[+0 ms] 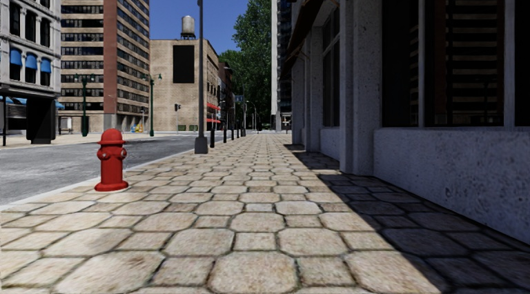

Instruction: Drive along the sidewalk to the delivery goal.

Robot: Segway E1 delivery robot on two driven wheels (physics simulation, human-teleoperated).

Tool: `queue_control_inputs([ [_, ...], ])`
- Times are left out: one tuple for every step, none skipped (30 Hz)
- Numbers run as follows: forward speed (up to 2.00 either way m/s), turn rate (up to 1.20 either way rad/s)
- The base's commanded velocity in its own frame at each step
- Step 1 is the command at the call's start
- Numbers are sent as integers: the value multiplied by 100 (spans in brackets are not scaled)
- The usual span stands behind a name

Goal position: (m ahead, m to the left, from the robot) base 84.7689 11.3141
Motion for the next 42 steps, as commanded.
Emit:
queue_control_inputs([
  [196,0],
  [196,0],
  [196,0],
  [196,0],
  [196,0],
  [196,0],
  [196,0],
  [196,0],
  [196,0],
  [196,0],
  [196,0],
  [196,0],
  [196,0],
  [196,0],
  [196,0],
  [196,0],
  [196,0],
  [196,0],
  [196,0],
  [196,0],
  [196,0],
  [196,0],
  [196,0],
  [196,0],
  [196,0],
  [196,0],
  [196,0],
  [196,0],
  [196,0],
  [196,0],
  [196,0],
  [196,0],
  [196,0],
  [196,0],
  [196,0],
  [196,0],
  [196,0],
  [196,0],
  [196,0],
  [196,0],
  [196,0],
  [196,0],
])
